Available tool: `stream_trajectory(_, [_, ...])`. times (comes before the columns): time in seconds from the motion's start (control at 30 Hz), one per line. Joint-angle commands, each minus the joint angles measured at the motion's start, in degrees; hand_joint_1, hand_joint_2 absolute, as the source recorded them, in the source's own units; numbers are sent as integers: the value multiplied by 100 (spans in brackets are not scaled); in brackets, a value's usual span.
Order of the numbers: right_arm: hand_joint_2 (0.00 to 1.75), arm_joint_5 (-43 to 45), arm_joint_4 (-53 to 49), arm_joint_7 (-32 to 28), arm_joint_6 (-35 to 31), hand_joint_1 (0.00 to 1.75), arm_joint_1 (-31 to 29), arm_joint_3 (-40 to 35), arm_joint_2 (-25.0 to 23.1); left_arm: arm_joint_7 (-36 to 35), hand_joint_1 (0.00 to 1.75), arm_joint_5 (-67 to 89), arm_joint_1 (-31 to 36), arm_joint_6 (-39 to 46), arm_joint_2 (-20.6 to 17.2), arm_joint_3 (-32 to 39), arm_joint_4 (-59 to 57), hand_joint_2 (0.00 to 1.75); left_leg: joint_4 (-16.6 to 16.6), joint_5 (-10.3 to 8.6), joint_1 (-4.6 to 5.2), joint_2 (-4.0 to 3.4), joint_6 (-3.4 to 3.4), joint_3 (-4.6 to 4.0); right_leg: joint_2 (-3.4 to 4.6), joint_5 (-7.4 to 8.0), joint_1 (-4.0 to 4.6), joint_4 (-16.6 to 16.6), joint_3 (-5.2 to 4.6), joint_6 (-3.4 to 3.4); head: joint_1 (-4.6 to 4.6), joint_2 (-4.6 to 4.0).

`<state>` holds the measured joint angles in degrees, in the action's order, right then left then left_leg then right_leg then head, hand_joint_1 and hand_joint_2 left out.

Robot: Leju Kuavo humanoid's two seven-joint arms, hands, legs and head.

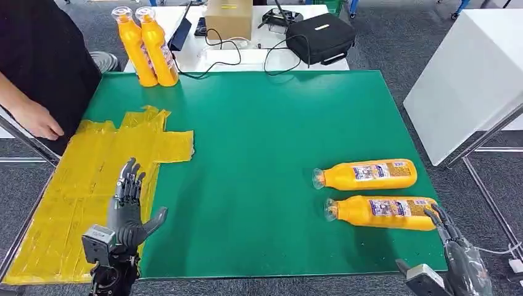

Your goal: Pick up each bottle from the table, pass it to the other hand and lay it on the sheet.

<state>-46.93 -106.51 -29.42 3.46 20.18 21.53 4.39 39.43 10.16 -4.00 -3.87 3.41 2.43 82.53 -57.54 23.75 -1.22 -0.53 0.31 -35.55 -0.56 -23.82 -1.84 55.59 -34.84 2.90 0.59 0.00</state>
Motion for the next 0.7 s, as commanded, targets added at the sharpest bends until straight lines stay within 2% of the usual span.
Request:
stream_trajectory(0.03, [175,-300,-57,-148,190,0,-116,528,-478,51,0,20,175,12,48,-44,-290,175,2,8,-2,11,6,26,-5,-10,4,-3,29,-19,-2,0])
stream_trajectory(0.17, [175,-491,396,-263,18,0,-366,441,-568,57,0,6,466,34,-4,19,-662,175,7,0,-4,6,2,19,-1,-1,6,-9,21,-14,0,0])
stream_trajectory(0.2, [175,-538,539,-274,-68,0,-474,381,-600,57,0,-6,596,50,-25,21,-771,175,7,12,-8,11,6,51,0,-12,12,-11,55,-31,-2,0])
stream_trajectory(0.27, [175,-555,725,-265,-142,0,-603,261,-567,57,0,30,714,92,-20,4,-876,175,8,-2,-6,3,2,16,3,4,7,-12,18,-12,0,0])
stream_trajectory(0.33, [175,-563,830,-228,-207,0,-679,187,-537,57,0,58,744,105,9,9,-905,175,9,-2,-6,3,4,25,3,3,8,-13,28,-15,-2,0])
stream_trajectory(0.47, [175,-236,928,-250,-271,0,-645,383,-305,16,0,297,796,212,300,-175,-723,175,5,5,-7,9,9,32,0,-4,9,-12,41,-18,0,0])
stream_trajectory(0.53, [175,-236,928,-250,-271,0,-645,383,-305,16,0,297,796,212,300,-175,-723,175,3,-3,-3,16,7,16,-11,-2,4,-8,23,-9,0,0])
stream_trajectory(0.57, [175,-26,956,-349,-143,0,-604,582,-106,-130,0,405,946,309,435,-283,-765,175,3,4,-3,19,10,31,-12,-8,6,-10,40,-15,0,0])
stream_trajectory(0.6, [175,4,974,-407,-100,0,-626,663,-130,-141,0,402,982,348,425,-320,-820,175,3,11,-4,19,12,46,-11,-14,7,-11,56,-21,-2,0])
stream_trajectory(0.63, [175,6,900,-465,-67,0,-627,734,-174,-151,0,377,1052,353,389,-386,-890,175,2,-4,1,23,9,11,-21,-3,0,-6,26,-7,-2,0])
stream_trajectory(0.7, [175,-168,553,-451,18,0,-716,735,-409,-243,0,224,1088,337,228,-518,-770,175,0,-1,2,21,9,16,-17,-5,0,-4,24,-12,2,0])
